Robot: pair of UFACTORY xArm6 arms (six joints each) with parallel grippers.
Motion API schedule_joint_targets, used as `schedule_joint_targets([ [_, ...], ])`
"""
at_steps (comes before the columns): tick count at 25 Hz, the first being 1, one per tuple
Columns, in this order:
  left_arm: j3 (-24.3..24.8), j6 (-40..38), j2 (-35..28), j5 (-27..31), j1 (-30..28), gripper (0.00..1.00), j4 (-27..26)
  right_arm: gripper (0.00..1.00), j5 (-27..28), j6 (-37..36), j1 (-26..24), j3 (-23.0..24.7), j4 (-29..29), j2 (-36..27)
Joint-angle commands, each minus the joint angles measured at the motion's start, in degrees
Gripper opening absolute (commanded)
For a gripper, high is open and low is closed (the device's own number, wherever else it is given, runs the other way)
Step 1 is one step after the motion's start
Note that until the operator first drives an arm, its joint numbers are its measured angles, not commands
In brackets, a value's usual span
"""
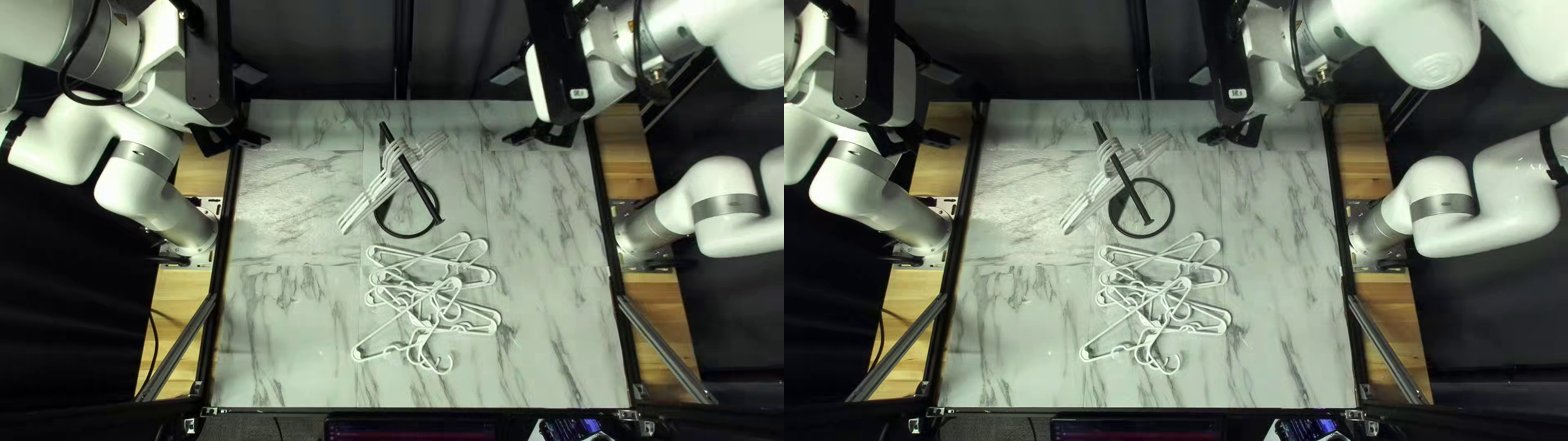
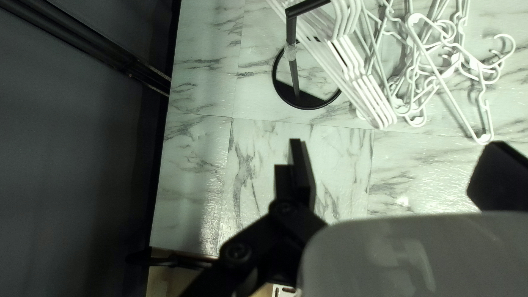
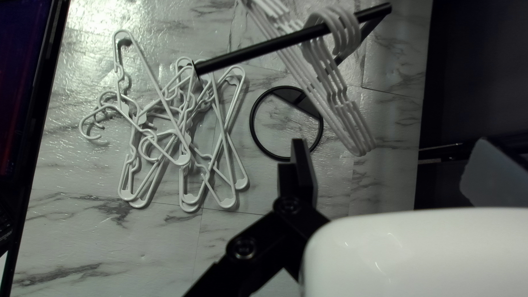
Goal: Remove hangers from rack and place onto table
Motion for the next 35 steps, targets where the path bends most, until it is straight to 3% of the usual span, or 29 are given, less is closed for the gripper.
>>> schedule_joint_targets([
  [1, 0.00, 0.00, 0.00, 0.00, 0.00, 1.00, 0.00, 1.00, -1.02, -1.35, -1.41, 1.27, 2.28, -0.34],
  [27, 0.37, 0.03, -0.45, -0.05, 0.42, 1.00, -0.78, 1.00, -1.02, -1.35, -1.41, 1.27, 2.28, -0.34],
  [30, 0.68, -5.94, 4.05, -1.11, -2.24, 1.00, -0.27, 1.00, -1.02, -1.35, -1.41, 1.27, 2.28, -0.34],
  [35, -1.26, -22.74, 12.92, 1.79, -13.44, 1.00, 3.58, 1.00, -1.02, -1.35, -1.41, 1.27, 2.28, -0.34],
])
